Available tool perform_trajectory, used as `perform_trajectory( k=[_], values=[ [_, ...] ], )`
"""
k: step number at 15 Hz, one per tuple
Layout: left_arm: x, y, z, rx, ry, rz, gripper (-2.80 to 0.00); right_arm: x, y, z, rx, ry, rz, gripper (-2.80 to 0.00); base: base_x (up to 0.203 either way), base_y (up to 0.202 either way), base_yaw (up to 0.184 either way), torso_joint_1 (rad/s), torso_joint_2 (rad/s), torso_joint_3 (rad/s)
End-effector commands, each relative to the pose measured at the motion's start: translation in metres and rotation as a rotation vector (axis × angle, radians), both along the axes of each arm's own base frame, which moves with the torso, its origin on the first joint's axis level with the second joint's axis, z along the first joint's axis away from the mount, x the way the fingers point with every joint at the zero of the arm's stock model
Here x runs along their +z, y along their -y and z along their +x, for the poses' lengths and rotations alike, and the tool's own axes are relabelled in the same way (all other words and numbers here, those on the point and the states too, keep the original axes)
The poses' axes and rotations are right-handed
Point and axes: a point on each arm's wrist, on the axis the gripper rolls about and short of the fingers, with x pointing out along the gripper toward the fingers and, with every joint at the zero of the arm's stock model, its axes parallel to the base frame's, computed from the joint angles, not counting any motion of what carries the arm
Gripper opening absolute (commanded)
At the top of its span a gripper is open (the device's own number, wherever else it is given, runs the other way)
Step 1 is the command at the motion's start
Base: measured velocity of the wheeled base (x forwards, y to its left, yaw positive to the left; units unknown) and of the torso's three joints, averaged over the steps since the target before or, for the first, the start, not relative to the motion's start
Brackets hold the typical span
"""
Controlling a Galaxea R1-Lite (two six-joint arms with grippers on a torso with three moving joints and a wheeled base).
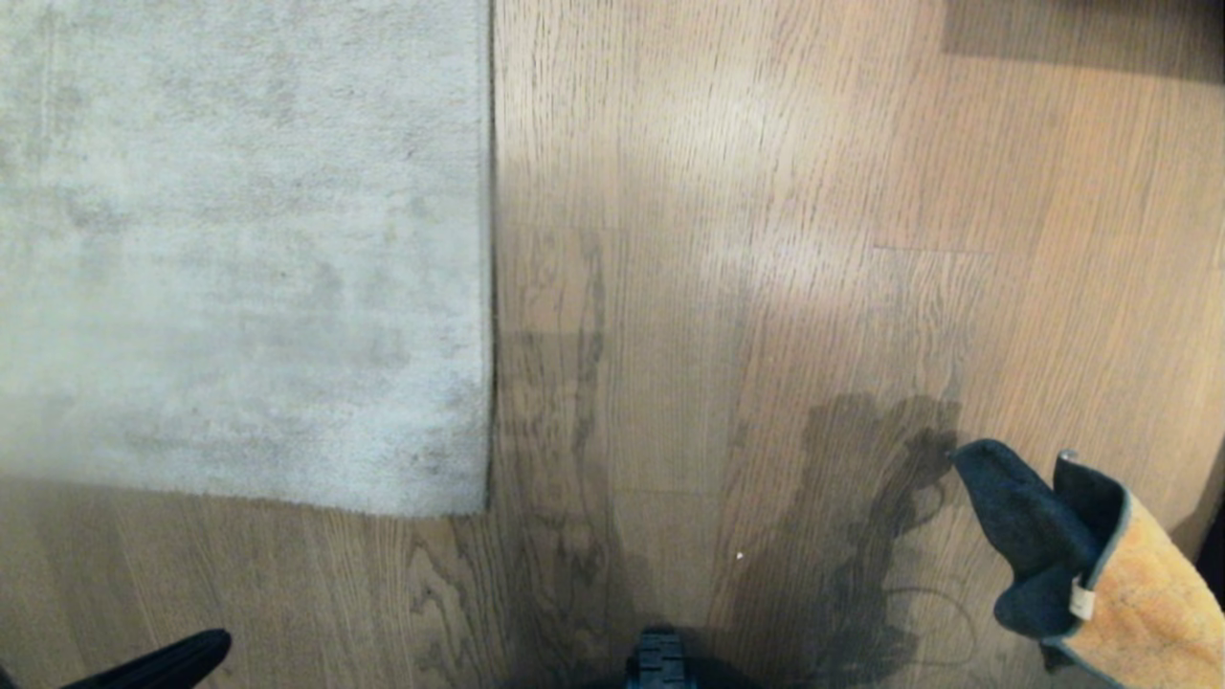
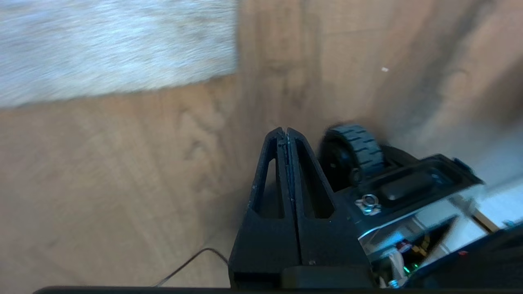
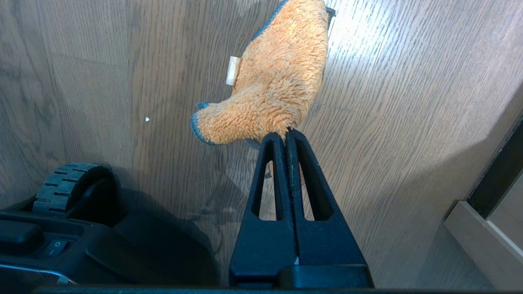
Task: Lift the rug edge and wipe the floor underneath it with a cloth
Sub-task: Lift up the carpet
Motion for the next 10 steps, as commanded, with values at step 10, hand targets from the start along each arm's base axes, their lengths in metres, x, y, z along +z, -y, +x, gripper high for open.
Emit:
perform_trajectory(
  k=[10],
  values=[
    [-0.011,0.096,0.131,-0.120,-0.180,0.075,-2.80,0.000,0.000,0.000,0.001,-0.001,-0.001,-2.80,0.000,0.000,0.000,0.000,0.00,0.000]
  ],
)
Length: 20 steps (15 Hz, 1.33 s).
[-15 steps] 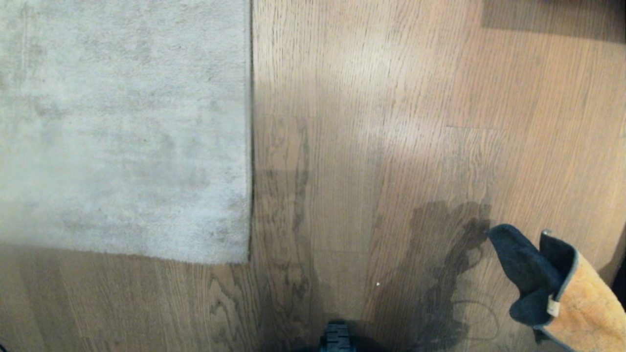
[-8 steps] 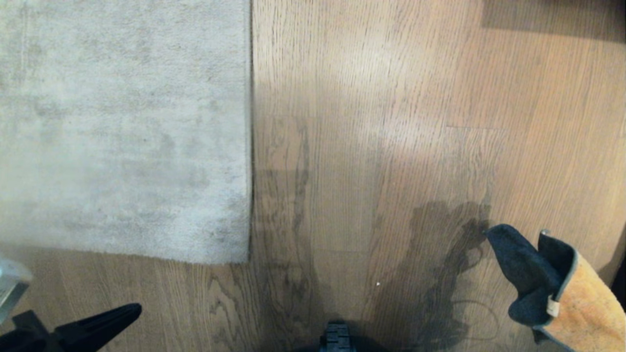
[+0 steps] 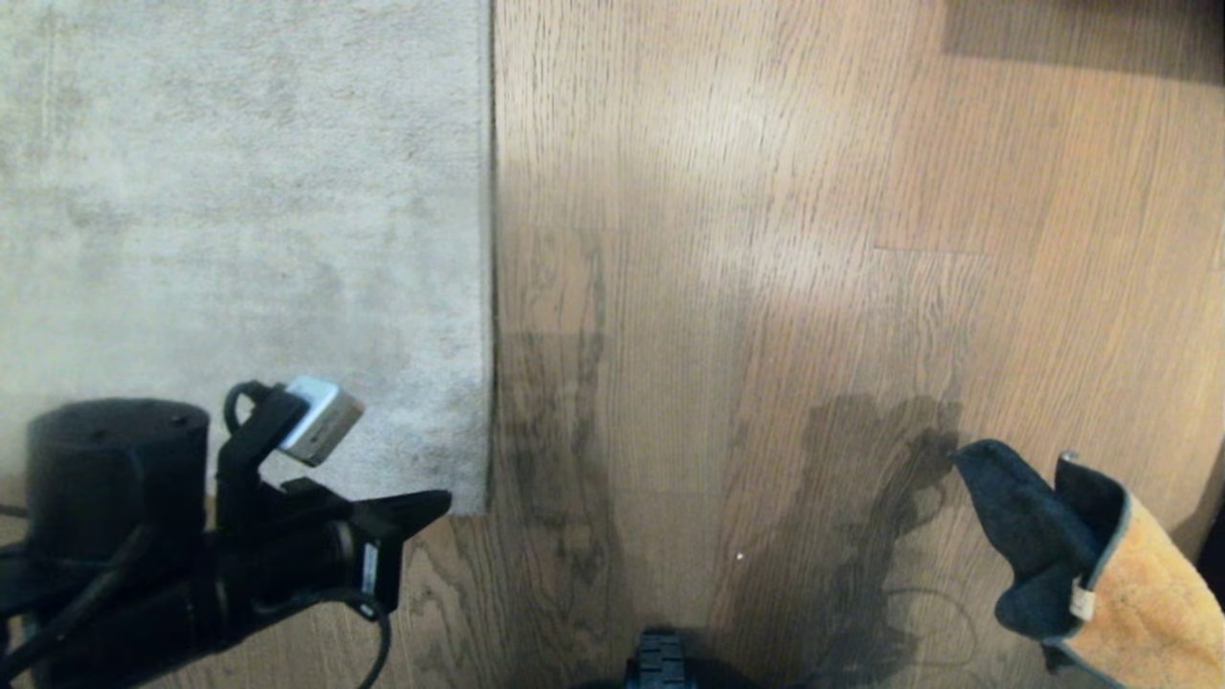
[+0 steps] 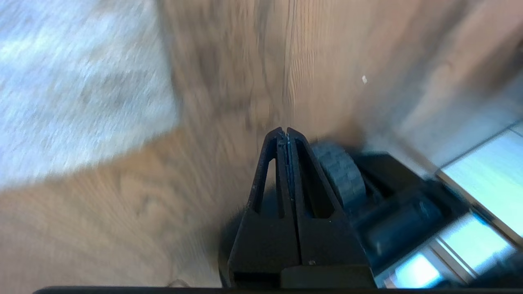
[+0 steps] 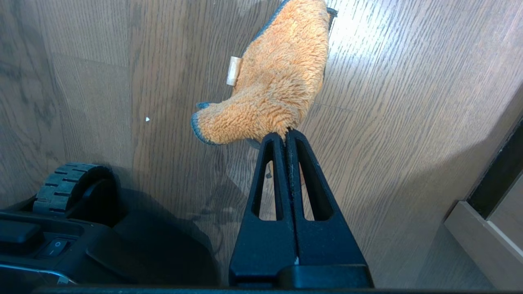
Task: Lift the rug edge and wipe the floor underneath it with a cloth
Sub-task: Lift up the carpet
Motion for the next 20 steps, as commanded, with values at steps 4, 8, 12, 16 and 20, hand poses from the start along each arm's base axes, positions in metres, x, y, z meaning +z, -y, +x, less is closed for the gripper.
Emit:
perform_trajectory(
  k=[4,8,12,16,20],
  values=[
    [-0.017,0.032,0.031,0.042,-0.041,0.079,-2.80,0.000,0.000,0.000,0.001,-0.001,-0.001,-2.80,0.000,0.000,0.000,0.000,0.00,0.000],
    [-0.021,0.039,0.047,0.077,-0.047,0.107,0.00,0.000,0.000,0.000,0.001,-0.001,-0.001,-2.80,0.000,0.000,0.000,0.000,0.00,0.000],
    [-0.020,0.046,0.066,0.206,-0.024,0.247,0.00,0.000,0.000,0.000,0.001,-0.001,-0.001,-2.80,0.000,0.000,0.000,0.000,0.00,0.000],
    [-0.010,0.050,0.078,0.256,-0.076,0.329,0.00,0.000,0.000,0.000,0.001,-0.001,-0.001,-2.80,0.000,0.000,0.000,0.000,0.00,0.000],
    [-0.011,0.056,0.093,0.343,-0.080,0.418,0.00,0.000,0.000,0.000,0.001,-0.001,-0.001,-2.80,0.000,0.000,0.000,0.000,0.00,0.000]
  ],
)
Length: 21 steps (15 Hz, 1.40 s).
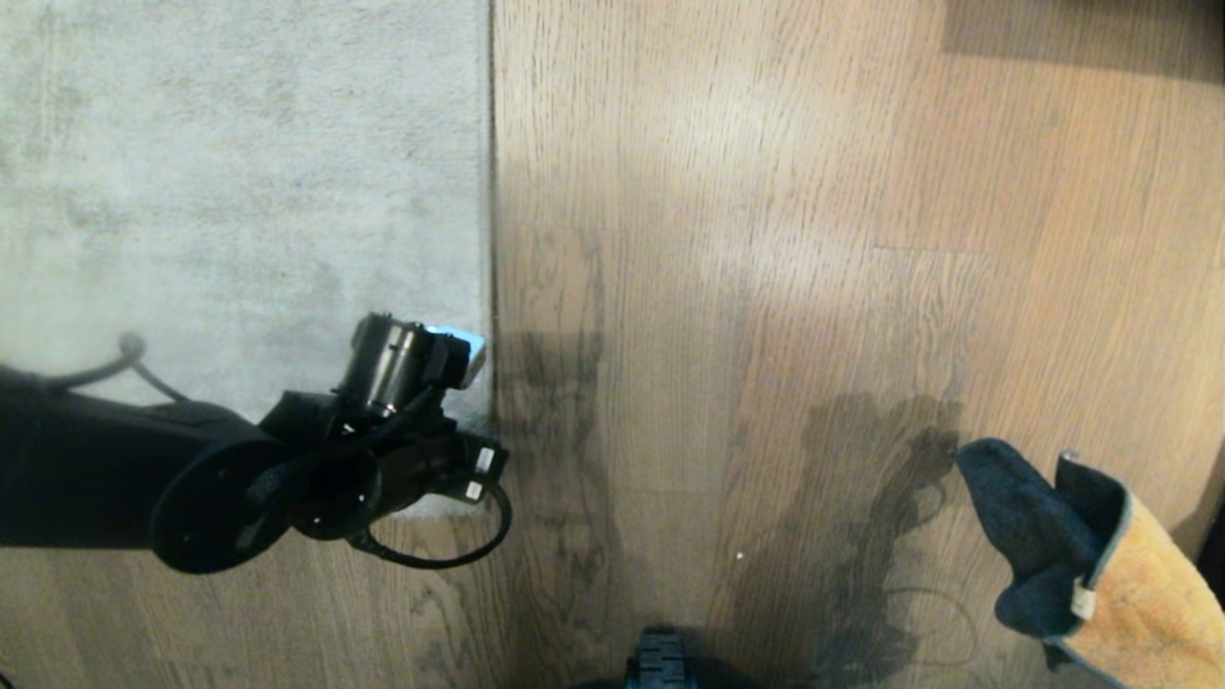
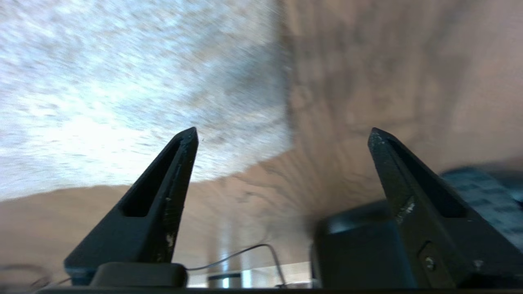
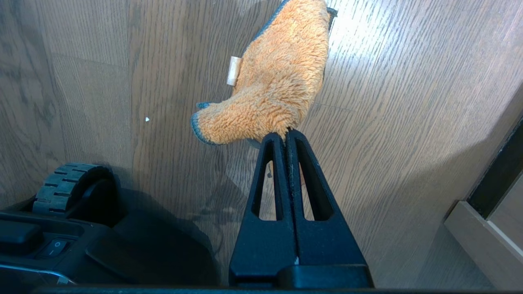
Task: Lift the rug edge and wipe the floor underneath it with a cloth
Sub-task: Lift up the carpet
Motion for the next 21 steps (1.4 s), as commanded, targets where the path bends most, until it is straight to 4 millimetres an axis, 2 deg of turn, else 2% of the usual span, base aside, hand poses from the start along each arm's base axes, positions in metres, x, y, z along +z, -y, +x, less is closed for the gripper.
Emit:
perform_trajectory(
  k=[1,8,11,15,21],
  values=[
    [-0.002,0.004,0.008,0.024,-0.004,0.028,0.00,0.000,0.000,0.000,0.001,-0.001,-0.001,-2.80,0.000,0.000,0.000,0.000,0.00,0.000],
    [-0.008,0.011,0.040,0.134,0.027,0.202,0.00,0.000,0.000,0.000,0.001,-0.001,-0.001,-2.80,0.000,0.000,0.000,0.000,0.00,0.000],
    [-0.011,0.016,0.051,0.147,0.038,0.225,0.00,0.000,0.000,0.000,0.001,-0.001,-0.001,-2.80,0.000,0.000,0.000,0.000,0.00,0.000],
    [-0.014,0.021,0.058,0.146,0.043,0.231,0.00,0.000,0.000,0.000,0.001,-0.001,-0.001,-2.80,0.000,0.000,0.000,0.000,0.00,0.000],
    [-0.014,0.017,0.059,0.175,0.050,0.265,0.00,0.000,0.000,0.000,0.001,-0.001,-0.001,-2.80,0.000,0.000,0.000,0.000,0.00,0.000]
  ],
)
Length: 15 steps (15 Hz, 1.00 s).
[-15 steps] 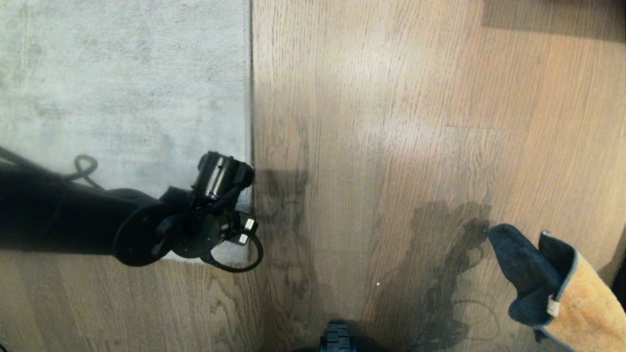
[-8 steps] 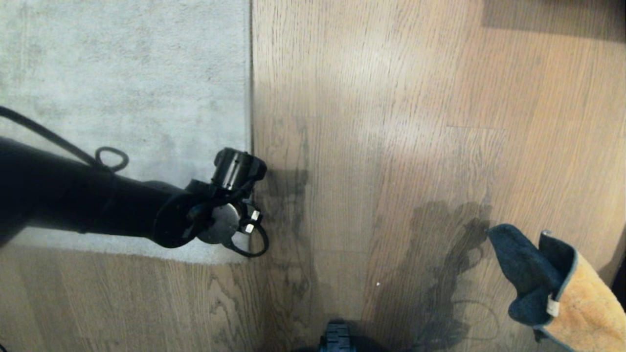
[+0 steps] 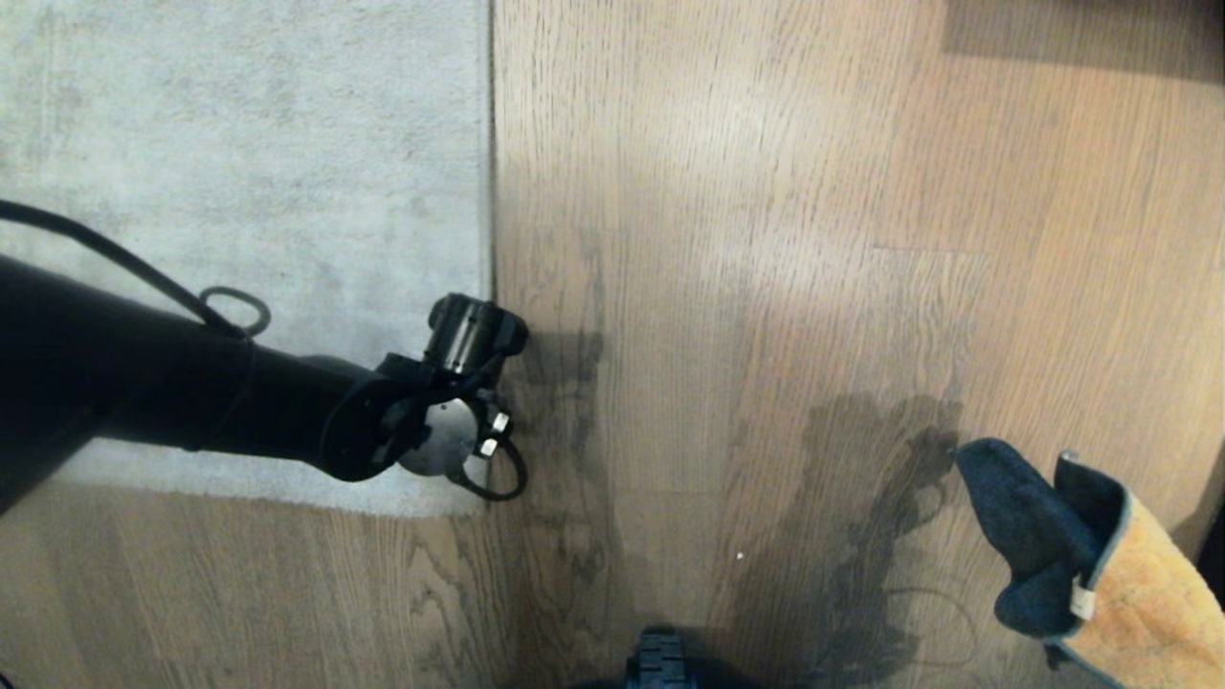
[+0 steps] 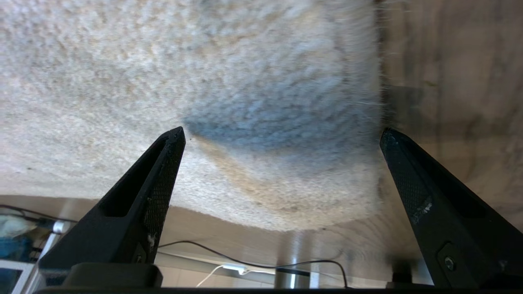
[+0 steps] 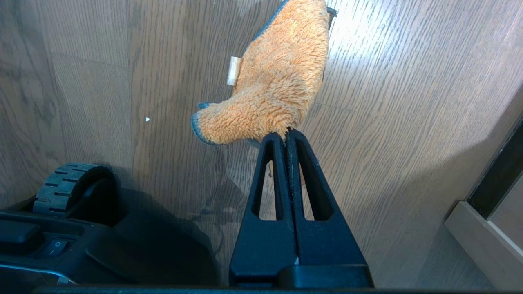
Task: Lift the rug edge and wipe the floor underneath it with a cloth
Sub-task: Lift up the carpet
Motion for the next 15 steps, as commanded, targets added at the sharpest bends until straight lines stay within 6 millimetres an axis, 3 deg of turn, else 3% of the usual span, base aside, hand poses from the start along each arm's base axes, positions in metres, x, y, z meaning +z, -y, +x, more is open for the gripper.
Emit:
perform_trajectory(
  k=[1,15],
  values=[
    [0.001,-0.001,0.000,0.009,0.006,0.005,0.00,0.000,0.000,0.000,0.000,-0.001,-0.001,-2.80,0.000,0.000,0.000,0.000,0.00,0.000],
    [0.025,-0.023,-0.002,0.062,0.059,0.043,0.00,0.000,0.000,0.000,0.000,-0.001,-0.001,-2.80,0.000,0.000,0.000,0.000,0.00,0.000]
  ],
)
